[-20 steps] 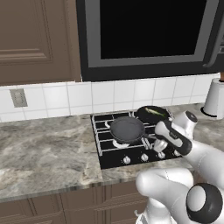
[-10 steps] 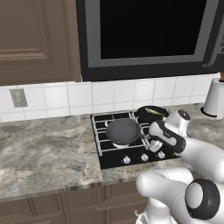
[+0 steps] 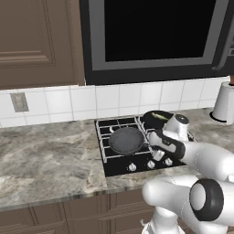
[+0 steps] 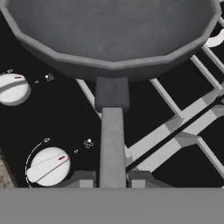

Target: Place both pans onto different burners. Then place the squash and the fish on different pans.

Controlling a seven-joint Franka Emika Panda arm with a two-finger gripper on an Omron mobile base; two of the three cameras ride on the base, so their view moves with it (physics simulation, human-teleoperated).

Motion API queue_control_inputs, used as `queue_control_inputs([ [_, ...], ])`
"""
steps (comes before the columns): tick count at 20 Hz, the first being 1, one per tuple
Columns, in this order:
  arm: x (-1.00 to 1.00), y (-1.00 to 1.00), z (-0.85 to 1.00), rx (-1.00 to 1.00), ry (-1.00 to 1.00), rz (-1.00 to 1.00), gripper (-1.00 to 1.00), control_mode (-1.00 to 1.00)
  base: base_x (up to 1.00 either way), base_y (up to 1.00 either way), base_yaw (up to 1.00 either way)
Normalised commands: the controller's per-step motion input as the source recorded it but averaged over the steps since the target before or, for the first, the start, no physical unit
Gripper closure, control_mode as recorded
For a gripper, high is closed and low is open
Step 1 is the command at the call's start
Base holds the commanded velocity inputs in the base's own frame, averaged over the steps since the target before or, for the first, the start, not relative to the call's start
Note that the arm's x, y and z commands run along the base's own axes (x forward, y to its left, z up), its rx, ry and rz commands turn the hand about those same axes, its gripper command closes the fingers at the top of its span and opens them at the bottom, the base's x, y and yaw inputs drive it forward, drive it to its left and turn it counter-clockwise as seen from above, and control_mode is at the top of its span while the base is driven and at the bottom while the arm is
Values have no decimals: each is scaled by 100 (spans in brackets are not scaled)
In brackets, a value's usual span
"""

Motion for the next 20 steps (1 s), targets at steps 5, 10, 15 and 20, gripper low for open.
queue_control_inputs([
  [5, 1, 13, -29, -10, 5, -4, 100, -100, 0, 0, 0],
  [10, 1, 15, -39, -17, 2, -3, 100, -100, 0, 0, 0],
  [15, 0, 2, -24, -24, 0, -3, 100, -100, 0, 0, 0],
  [20, 0, 0, -7, -19, 0, -4, 100, -100, 0, 0, 0],
])
